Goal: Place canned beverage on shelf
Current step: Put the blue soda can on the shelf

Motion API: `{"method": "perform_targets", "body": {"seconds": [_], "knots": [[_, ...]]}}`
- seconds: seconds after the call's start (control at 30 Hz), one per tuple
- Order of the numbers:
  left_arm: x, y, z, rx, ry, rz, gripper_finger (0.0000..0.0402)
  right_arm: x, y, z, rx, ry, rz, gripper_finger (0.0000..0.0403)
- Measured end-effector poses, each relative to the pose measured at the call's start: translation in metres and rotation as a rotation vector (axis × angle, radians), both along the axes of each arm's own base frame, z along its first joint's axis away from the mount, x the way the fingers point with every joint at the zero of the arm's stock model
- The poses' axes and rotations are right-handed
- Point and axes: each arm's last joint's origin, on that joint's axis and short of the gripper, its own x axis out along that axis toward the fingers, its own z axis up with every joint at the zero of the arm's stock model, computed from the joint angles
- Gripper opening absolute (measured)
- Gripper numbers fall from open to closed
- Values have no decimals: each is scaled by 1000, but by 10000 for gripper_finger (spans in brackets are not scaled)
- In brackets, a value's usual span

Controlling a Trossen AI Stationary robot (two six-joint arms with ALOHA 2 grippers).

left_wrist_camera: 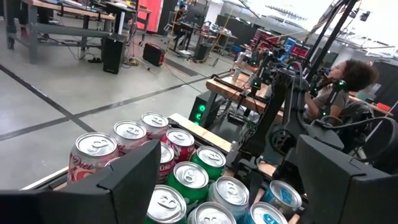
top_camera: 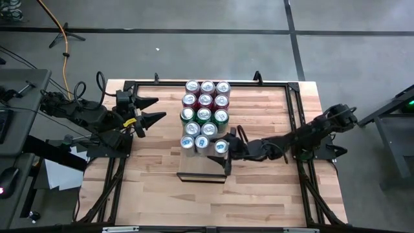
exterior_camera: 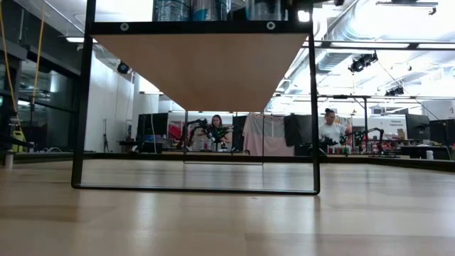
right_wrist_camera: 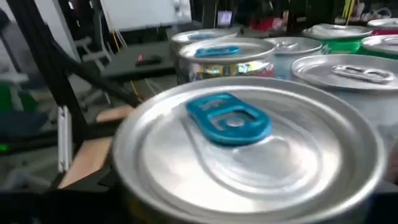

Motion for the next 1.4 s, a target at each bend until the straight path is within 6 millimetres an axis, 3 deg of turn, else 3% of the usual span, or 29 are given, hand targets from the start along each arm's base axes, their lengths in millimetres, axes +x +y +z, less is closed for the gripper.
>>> {"method": "perform_targets", "body": {"seconds": [0.3,0.63,1.4], "knots": [[0,0,0,0,0,0,299,11,-1,17,-53,116,0,303],[0,0,-2,10,21,0,300,8,-2,26,-64,141,-3,303],[0,0,-2,11,24,-1,300,-53,-22,103,-13,-46,-4,303]]}}
